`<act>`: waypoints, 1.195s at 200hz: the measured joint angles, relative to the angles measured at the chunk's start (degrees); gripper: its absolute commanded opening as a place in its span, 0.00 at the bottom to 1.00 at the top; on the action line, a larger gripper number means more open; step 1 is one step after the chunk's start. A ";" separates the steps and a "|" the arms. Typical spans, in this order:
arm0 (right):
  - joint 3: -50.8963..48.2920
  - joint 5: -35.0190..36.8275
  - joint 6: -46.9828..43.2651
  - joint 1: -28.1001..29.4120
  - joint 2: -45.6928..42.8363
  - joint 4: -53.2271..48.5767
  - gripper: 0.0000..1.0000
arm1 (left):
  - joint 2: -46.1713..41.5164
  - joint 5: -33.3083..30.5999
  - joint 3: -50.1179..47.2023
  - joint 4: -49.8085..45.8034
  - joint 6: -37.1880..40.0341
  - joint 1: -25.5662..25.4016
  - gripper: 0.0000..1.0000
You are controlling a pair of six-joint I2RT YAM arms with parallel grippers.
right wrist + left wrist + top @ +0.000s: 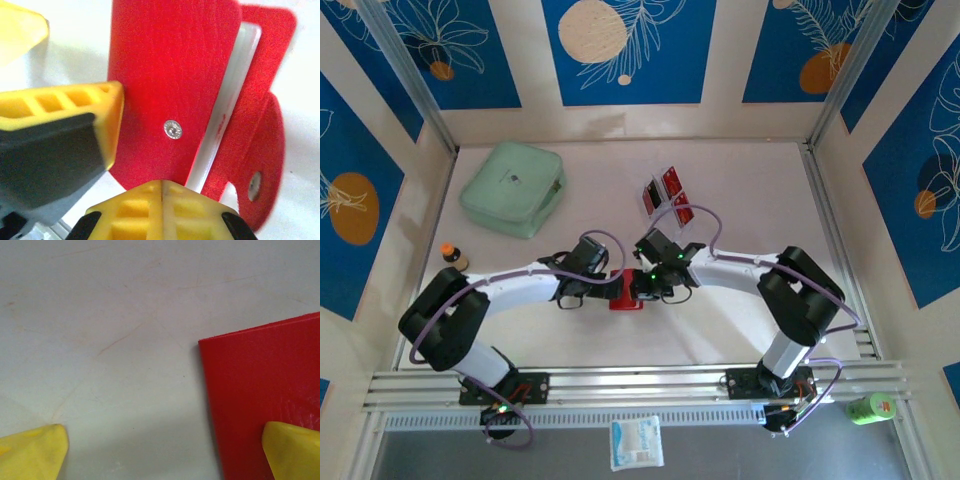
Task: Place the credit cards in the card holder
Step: Close the card holder at the center of the table.
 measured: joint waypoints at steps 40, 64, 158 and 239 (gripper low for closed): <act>0.00 0.07 -0.22 -4.48 -6.56 -1.66 0.04 | 0.96 -2.32 0.94 -1.14 1.01 -1.36 1.00; 0.00 0.04 -0.70 -6.88 -7.74 -2.86 0.07 | 1.60 -3.91 1.90 -1.99 1.46 -2.32 1.00; 0.46 -1.66 -2.16 -7.54 -4.63 -5.88 0.18 | 2.19 -7.72 2.99 -3.39 1.49 -4.33 1.00; 2.64 -1.86 -2.25 -7.32 -1.33 -5.90 0.17 | 2.19 -7.74 2.99 -3.39 1.46 -4.33 1.00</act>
